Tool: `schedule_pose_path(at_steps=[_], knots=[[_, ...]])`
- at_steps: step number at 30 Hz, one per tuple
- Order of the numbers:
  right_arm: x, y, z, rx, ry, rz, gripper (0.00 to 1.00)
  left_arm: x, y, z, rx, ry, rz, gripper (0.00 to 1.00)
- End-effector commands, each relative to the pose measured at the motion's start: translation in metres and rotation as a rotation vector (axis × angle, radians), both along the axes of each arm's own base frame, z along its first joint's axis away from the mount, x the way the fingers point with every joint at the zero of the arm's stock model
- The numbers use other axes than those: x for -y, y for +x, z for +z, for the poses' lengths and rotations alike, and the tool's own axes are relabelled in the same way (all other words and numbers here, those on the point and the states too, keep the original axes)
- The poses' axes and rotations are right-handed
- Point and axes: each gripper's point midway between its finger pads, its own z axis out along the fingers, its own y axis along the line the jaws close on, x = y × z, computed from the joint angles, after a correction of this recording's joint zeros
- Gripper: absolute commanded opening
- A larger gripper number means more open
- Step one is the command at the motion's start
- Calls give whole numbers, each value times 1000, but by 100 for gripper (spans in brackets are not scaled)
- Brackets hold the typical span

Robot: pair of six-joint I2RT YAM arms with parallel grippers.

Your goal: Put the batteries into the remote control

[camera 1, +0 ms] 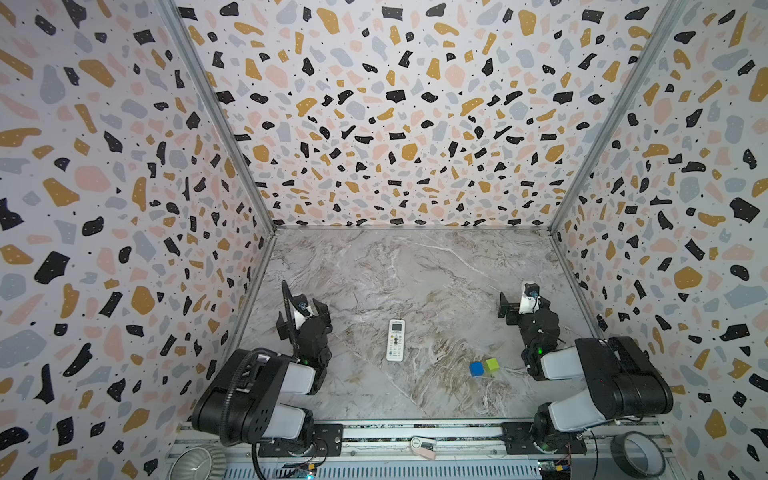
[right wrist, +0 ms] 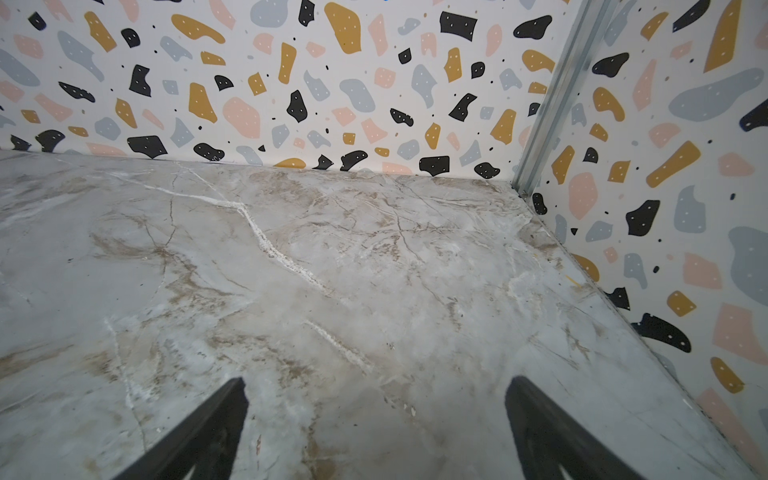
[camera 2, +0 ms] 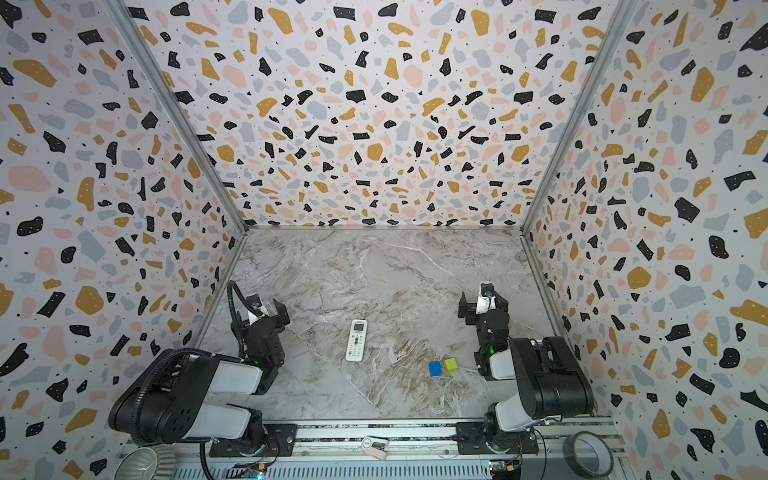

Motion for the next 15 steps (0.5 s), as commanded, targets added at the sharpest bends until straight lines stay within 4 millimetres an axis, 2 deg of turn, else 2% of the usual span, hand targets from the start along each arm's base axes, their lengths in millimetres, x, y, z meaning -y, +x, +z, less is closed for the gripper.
schedule_pose_path(at_steps=[1, 15], knots=[[-1, 3, 5, 14, 8, -2, 99, -1, 7, 21, 98, -42, -2, 99], [-1, 3, 6, 17, 7, -1, 99, -1, 5, 23, 107, -41, -1, 99]])
